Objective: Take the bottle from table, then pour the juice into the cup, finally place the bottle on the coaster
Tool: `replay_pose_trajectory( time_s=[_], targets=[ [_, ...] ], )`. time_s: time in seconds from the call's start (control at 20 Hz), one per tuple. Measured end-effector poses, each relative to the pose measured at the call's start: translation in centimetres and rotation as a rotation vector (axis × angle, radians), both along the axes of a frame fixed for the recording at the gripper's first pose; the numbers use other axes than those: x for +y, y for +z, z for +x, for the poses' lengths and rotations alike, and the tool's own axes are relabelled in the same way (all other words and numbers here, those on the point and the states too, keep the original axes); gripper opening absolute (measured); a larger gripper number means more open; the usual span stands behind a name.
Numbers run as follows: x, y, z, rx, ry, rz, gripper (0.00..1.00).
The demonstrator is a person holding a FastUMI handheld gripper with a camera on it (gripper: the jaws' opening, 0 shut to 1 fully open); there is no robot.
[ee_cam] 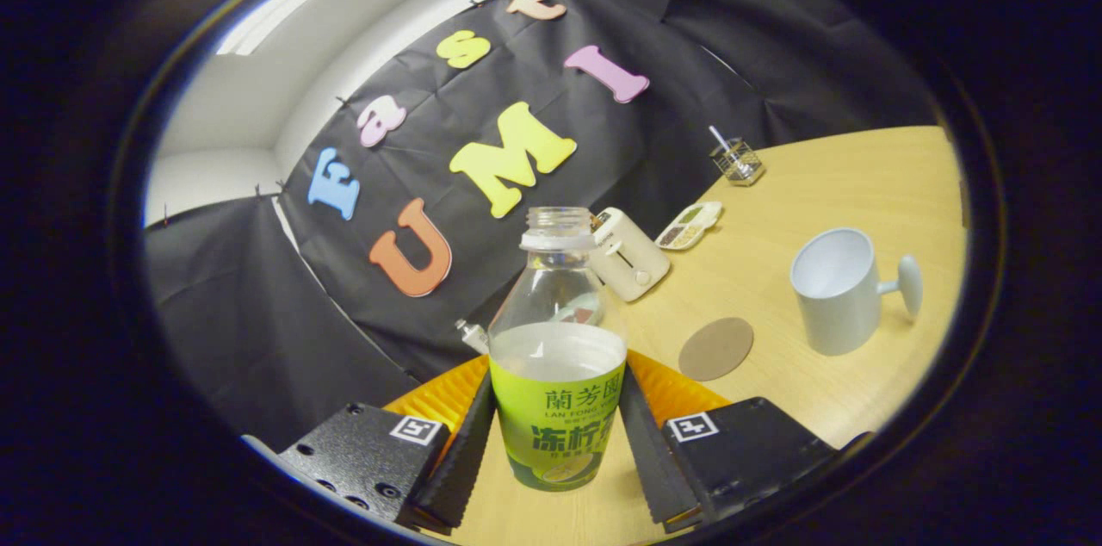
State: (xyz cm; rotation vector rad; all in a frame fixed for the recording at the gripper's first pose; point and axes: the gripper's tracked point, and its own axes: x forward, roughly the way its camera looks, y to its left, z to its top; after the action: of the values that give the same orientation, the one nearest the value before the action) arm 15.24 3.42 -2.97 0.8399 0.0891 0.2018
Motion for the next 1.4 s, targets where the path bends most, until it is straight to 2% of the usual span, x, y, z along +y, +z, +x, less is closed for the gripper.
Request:
replay_pose_trajectory(
  time_s=[0.15, 0.4, 0.75, 0.95, 1.2, 1.4],
  targets=[
    [0.0, 0.3, 0.4, 0.025, 0.044, 0.131, 0.80],
    [-0.7, 1.2, 0.8, 0.063, 0.039, 0.359, 0.80],
    [-2.5, 3.0, 0.6, 0.076, 0.034, 0.525, 0.80],
    [-4.4, 3.8, 0.8, 0.066, 0.047, 0.672, 0.80],
    [-6.6, 3.6, 1.0, 0.066, 0.037, 0.775, 0.79],
    [-6.6, 3.6, 1.4, 0.081, 0.062, 0.841, 0.79]
  ],
)
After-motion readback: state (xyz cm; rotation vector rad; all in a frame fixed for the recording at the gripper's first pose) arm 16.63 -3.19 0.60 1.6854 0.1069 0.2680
